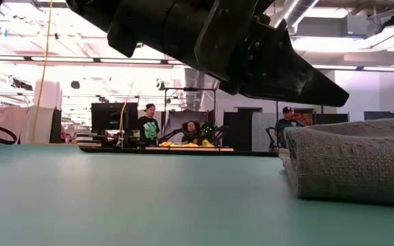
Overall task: Roll towel
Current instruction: Roll the gray towel
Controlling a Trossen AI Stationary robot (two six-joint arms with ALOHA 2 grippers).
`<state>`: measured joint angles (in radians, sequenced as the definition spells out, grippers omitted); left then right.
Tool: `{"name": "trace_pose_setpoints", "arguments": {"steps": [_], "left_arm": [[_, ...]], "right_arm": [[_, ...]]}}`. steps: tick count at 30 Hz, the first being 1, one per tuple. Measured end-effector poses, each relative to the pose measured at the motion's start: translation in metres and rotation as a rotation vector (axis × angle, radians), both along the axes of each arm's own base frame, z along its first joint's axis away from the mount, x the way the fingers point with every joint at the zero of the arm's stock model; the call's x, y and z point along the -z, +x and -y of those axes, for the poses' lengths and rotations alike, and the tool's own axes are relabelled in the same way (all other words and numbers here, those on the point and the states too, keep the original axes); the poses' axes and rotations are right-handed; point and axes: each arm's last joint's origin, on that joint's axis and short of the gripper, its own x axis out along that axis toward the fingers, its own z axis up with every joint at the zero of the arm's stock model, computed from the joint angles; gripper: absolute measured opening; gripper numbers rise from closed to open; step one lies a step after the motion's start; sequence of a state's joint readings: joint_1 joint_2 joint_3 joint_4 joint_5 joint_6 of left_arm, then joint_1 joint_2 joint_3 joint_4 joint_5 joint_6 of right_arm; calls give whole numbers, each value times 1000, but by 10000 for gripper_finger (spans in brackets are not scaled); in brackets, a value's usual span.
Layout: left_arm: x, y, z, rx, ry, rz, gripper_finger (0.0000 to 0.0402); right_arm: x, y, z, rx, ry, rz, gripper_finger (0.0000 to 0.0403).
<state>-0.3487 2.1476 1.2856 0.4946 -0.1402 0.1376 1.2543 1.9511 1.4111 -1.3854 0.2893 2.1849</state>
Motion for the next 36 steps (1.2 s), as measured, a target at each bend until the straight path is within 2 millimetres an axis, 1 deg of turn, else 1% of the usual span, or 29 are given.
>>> {"name": "trace_pose_setpoints", "arguments": {"steps": [3, 5, 7, 8, 13, 16, 19, 23, 25, 30, 33, 36], "left_arm": [[-1, 1, -1, 1, 2, 12, 0], [-4, 1, 1, 17, -9, 41, 0], [-7, 1, 2, 37, -3, 60, 0], [-6, 1, 2, 36, 2, 57, 0], [-5, 1, 0, 21, 14, 48, 0], [-5, 3, -5, -18, 50, 53, 0], [-5, 5, -12, -32, 40, 51, 0], [-4, 7, -18, -23, -17, 34, 0], [-4, 8, -19, -9, -35, 30, 0], [-6, 8, -19, -1, -31, 46, 0], [-6, 9, -23, 2, 3, 52, 0], [-6, 12, -33, 5, 78, 67, 0]], "right_arm": [[-15, -9, -4, -32, -41, 60, 19], [-17, -7, -6, -97, -55, 134, 19], [-14, 0, -4, -157, -87, 213, 18], [-12, 4, -2, -169, -107, 218, 18], [-1, 23, 12, -190, -176, 170, 17], [4, 32, 13, -207, -149, 165, 17], [6, 37, 11, -219, -122, 177, 17], [7, 40, 14, -228, -153, 226, 17], [14, 41, 16, -221, -152, 232, 17], [41, 43, 23, -220, -93, 261, 16], [54, 44, 30, -207, -90, 268, 16], [62, 44, 36, -199, -93, 272, 16]]}}
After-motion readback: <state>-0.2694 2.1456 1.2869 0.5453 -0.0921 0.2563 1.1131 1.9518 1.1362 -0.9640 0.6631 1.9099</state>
